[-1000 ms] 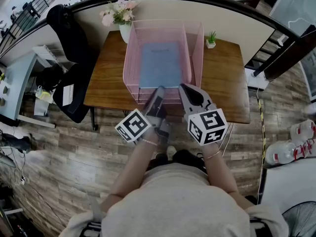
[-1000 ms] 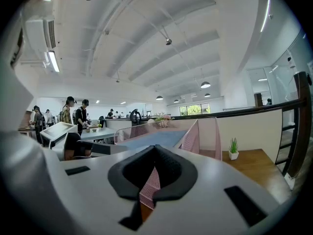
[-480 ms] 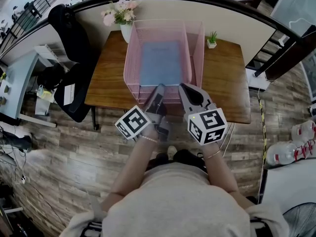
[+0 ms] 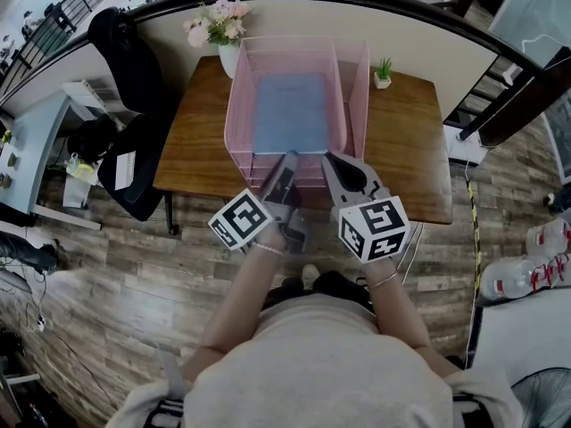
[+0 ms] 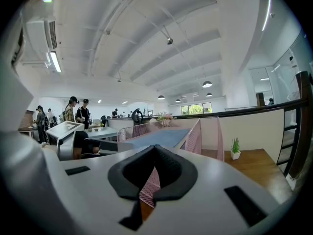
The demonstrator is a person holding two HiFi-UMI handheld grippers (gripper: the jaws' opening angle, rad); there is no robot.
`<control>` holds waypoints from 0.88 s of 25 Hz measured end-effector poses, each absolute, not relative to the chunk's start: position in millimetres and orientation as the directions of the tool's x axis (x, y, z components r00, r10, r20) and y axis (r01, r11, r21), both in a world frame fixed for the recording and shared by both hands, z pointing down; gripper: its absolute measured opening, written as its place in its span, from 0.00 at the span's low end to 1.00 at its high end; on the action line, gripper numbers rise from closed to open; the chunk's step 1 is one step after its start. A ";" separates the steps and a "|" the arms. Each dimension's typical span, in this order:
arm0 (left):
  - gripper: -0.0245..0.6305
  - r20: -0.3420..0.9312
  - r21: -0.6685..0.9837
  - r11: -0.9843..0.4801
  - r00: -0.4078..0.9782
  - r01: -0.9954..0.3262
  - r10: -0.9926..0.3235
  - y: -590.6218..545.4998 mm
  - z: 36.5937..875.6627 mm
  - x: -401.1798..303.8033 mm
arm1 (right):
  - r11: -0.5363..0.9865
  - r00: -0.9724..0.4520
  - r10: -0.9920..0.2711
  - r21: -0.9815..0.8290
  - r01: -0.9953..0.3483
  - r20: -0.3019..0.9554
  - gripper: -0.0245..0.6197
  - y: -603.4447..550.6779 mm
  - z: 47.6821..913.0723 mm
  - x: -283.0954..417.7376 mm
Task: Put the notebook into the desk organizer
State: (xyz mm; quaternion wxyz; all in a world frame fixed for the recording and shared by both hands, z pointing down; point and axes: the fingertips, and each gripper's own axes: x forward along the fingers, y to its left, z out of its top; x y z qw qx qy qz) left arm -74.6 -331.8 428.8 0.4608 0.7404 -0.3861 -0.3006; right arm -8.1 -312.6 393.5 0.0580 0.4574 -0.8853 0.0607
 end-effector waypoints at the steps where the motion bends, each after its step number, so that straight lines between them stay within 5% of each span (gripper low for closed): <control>1: 0.13 -0.088 0.913 -0.277 0.520 -0.298 -0.850 -331.5 428.7 -74.9 | 0.577 -0.577 -0.801 -0.052 -0.815 0.158 0.05 -312.0 393.0 -9.1; 22: 0.13 -0.045 0.670 -0.420 0.531 -0.612 -0.846 -311.2 395.7 -82.0 | 0.608 -0.608 -0.779 -0.048 -0.792 0.157 0.05 -299.6 383.9 -17.0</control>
